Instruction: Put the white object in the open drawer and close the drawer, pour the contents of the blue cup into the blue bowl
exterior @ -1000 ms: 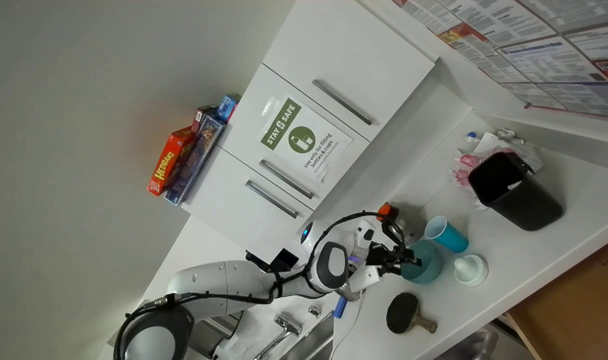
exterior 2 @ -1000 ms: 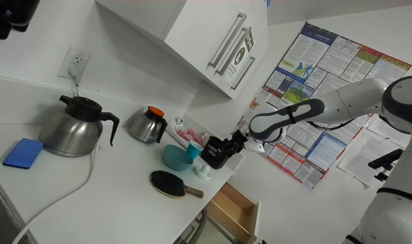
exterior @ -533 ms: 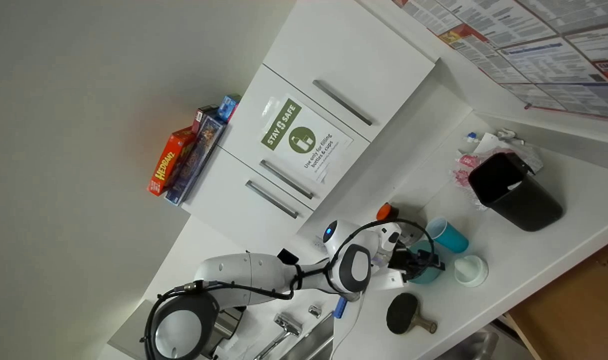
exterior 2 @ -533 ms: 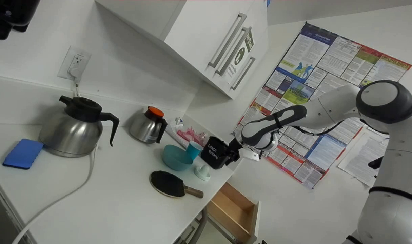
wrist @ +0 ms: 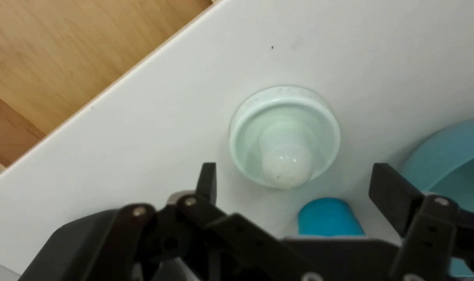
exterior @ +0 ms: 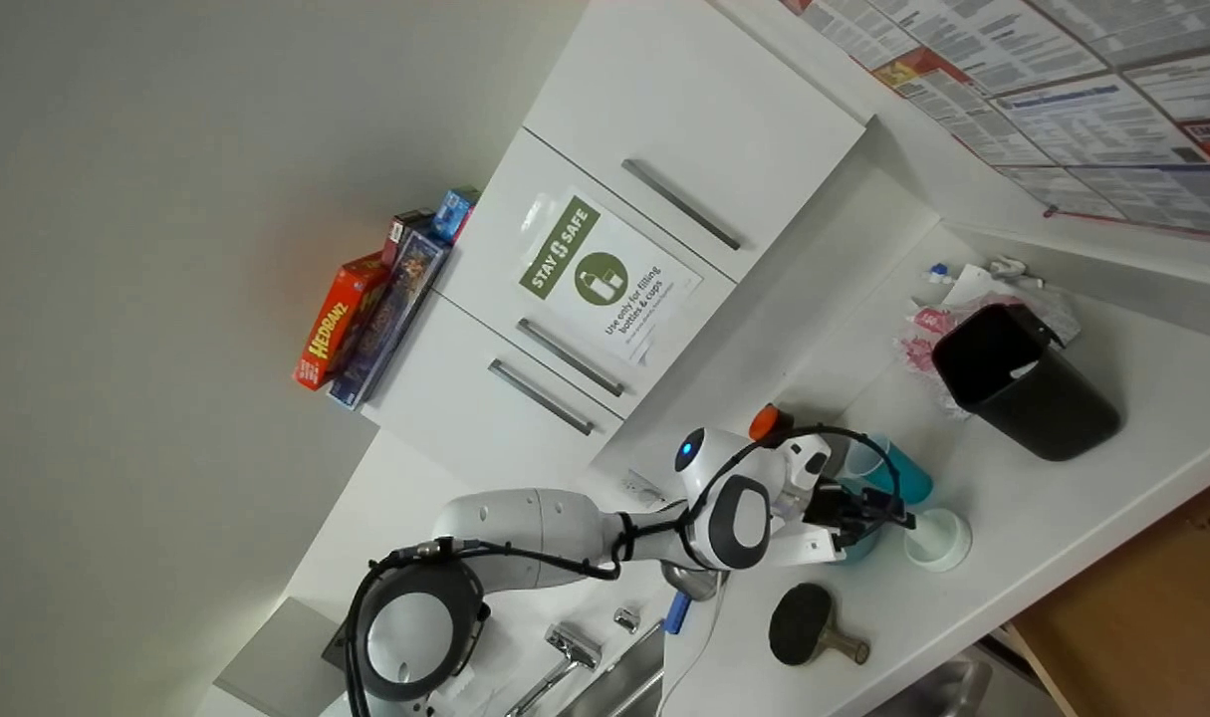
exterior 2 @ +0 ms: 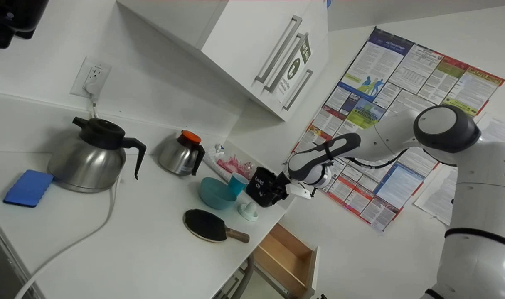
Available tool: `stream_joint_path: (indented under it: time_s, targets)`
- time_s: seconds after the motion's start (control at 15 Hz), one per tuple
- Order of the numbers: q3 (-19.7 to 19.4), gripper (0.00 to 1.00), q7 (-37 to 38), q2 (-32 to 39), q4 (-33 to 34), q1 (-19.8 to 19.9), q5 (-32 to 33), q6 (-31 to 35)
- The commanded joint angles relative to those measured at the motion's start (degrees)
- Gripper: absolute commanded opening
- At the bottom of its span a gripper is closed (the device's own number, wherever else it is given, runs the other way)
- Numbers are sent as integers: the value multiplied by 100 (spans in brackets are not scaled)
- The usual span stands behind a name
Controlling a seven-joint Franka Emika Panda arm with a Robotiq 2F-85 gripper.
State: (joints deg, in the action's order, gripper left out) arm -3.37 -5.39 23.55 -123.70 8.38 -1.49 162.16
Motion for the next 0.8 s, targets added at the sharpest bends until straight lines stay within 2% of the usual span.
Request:
stream_joint_path:
  time_s: [0.0,0.73]
  targets:
    - [111,100,-126,185,225,124,-97,117]
    - [23,100,-19,277,376,62,-12,-53]
